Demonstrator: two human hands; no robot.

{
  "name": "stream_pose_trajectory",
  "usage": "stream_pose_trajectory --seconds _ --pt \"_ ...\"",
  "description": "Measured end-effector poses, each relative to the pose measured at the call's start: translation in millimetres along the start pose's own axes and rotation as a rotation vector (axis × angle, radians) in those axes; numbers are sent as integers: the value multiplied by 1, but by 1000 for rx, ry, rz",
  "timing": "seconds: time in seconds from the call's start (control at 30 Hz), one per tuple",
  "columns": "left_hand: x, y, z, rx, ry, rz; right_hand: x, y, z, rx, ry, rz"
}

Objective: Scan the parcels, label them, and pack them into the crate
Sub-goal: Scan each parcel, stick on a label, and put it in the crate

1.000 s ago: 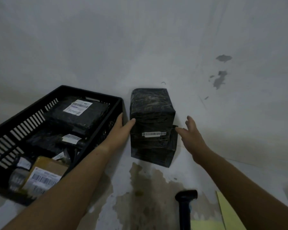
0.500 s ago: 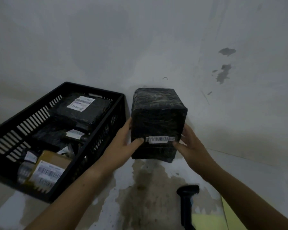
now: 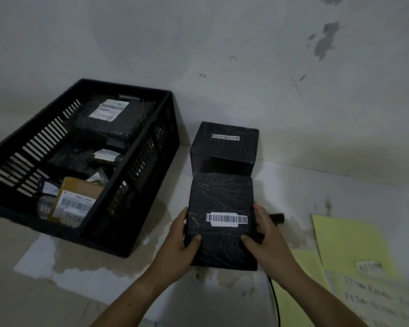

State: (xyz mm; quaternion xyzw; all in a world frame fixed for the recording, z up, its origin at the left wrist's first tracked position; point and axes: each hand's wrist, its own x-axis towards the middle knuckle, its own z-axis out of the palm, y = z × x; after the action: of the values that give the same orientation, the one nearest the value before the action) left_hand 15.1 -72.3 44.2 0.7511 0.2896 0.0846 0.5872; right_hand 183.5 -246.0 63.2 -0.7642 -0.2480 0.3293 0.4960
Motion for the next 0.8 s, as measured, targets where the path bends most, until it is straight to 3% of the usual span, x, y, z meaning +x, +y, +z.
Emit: stream_pose_trajectory --seconds 0.33,0.43,0.53,0.67,0.8 --pt "20 -17 9 21 -47 -72 25 28 9 45 38 5" --pt "11 -21 11 -11 -75 -130 24 44 -4 35 165 101" --pt "8 -29 12 -86 -63 -186 33 83 -23 -198 338 227" --pt "8 -31 18 -184 -47 -257 42 129 -28 -377 187 442" --pt "8 -36 22 -214 -1 -240 54 149 -17 -435 180 421"
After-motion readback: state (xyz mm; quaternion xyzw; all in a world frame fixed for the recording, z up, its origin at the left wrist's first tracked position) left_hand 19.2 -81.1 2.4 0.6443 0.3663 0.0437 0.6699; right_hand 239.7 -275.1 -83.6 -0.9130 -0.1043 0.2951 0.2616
